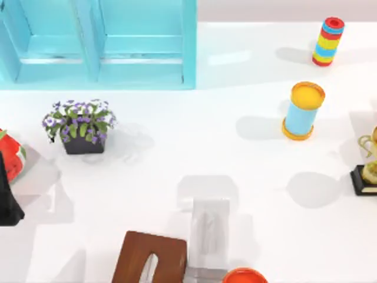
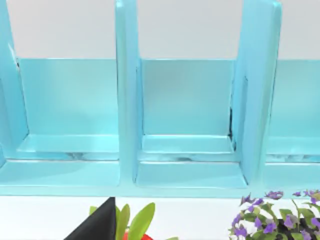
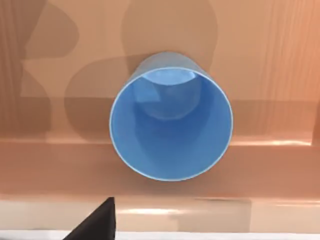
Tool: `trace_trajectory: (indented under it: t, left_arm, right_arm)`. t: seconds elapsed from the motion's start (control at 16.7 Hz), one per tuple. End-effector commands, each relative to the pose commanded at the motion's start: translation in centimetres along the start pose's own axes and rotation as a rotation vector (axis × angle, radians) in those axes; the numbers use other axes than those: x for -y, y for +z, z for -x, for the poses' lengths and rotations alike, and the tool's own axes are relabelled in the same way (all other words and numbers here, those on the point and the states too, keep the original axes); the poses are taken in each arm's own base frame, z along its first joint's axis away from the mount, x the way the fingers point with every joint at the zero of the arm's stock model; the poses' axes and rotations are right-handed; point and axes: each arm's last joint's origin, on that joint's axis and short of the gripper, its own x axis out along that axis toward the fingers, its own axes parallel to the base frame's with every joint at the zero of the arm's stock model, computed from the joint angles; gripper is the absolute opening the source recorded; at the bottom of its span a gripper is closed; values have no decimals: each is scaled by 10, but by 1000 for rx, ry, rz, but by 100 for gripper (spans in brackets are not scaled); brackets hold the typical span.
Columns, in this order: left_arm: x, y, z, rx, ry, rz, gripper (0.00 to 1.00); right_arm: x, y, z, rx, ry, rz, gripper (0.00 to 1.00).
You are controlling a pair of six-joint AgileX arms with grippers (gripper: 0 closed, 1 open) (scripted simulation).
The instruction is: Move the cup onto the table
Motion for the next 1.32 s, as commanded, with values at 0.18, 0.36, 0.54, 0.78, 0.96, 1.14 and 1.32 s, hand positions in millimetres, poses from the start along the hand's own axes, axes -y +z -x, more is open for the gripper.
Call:
trace_trajectory:
  t: [0.18,0.36,0.54,0.78,0.96,1.14,1.32]
  left_arm:
    - [0,0,0,0,0,0,100]
    - [0,0,0,0,0,0,100]
    - [0,0,0,0,0,0,100]
    - [0,0,0,0,0,0,100]
    - [0,0,0,0,0,0,100]
    - [0,0,0,0,0,0,100]
    - [0,0,0,0,0,0,100]
  right_arm:
    - [1,1,-18,-7,6,-3,100]
    - [3,3,-40,-1,1,-2,100]
    - [3,3,-60,-2,2,-3,100]
    - [1,1,-92,4,-2,-2,100]
    - [1,-1,-100,-2,2,-3,100]
    - [1,-1,-100,-2,2,-3,100]
    - [1,-1,-100,-2,2,-3,77]
